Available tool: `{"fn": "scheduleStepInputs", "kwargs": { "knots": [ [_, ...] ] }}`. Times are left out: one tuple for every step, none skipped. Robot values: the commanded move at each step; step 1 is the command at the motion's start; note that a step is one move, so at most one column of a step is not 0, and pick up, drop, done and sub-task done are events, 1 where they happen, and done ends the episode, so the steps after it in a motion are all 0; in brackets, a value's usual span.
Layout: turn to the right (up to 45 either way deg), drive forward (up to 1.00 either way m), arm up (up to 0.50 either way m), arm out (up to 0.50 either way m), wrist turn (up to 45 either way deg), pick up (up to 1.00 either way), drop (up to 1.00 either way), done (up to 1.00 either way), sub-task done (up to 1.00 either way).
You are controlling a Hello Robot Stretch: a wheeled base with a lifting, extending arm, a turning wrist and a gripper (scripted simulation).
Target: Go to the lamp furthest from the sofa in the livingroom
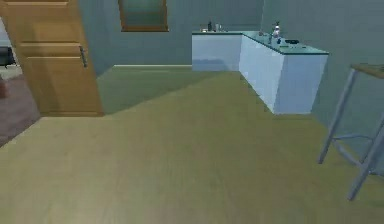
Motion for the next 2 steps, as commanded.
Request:
{"fn": "scheduleStepInputs", "kwargs": {
  "knots": [
    [0.0, 0.1, 0.0, 0.0, 0.0, 0.0, 0.0, 0.0, 0.0],
    [-45.0, 0.0, 0.0, 0.0, 0.0, 0.0, 0.0, 0.0, 0.0]
  ]
}}
